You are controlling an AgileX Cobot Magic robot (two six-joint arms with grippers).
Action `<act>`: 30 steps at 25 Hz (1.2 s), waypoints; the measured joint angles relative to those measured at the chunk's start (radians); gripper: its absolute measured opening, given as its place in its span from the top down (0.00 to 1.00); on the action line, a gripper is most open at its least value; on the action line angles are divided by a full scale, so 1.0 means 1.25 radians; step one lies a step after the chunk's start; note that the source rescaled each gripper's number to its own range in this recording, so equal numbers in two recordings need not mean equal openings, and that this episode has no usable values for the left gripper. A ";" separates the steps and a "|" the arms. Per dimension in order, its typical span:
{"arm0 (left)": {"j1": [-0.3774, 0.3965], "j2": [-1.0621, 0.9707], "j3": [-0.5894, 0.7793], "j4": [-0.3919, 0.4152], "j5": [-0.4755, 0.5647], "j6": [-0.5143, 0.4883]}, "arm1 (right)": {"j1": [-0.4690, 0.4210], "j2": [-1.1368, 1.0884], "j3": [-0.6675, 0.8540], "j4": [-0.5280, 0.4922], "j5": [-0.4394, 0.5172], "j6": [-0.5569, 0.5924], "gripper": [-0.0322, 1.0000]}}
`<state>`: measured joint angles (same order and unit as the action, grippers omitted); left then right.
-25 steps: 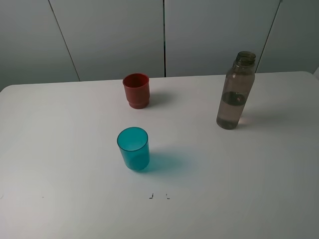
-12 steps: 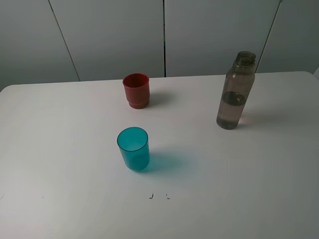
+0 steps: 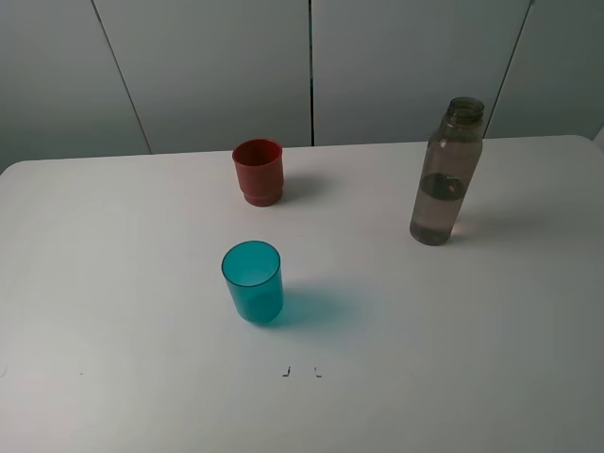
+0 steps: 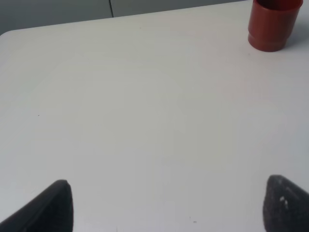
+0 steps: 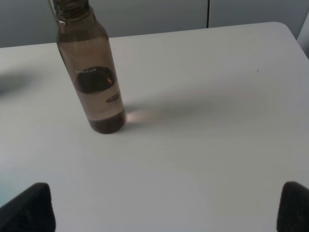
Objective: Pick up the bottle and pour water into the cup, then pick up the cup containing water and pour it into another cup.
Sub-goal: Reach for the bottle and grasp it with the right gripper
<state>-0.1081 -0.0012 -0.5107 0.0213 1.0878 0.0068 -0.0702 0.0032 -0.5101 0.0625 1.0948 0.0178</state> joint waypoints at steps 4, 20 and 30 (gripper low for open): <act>0.000 0.000 0.000 0.000 0.000 0.000 | 0.000 0.077 -0.030 0.005 -0.016 0.000 0.00; 0.000 0.000 0.000 0.000 0.000 -0.005 | 0.057 0.617 -0.077 0.093 -0.343 -0.140 0.00; 0.000 0.000 0.000 0.000 0.000 -0.005 | 0.213 0.861 0.074 0.190 -0.640 -0.238 0.00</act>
<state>-0.1081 -0.0012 -0.5107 0.0213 1.0878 0.0000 0.1963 1.0794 -0.4180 0.3001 0.2945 -0.2802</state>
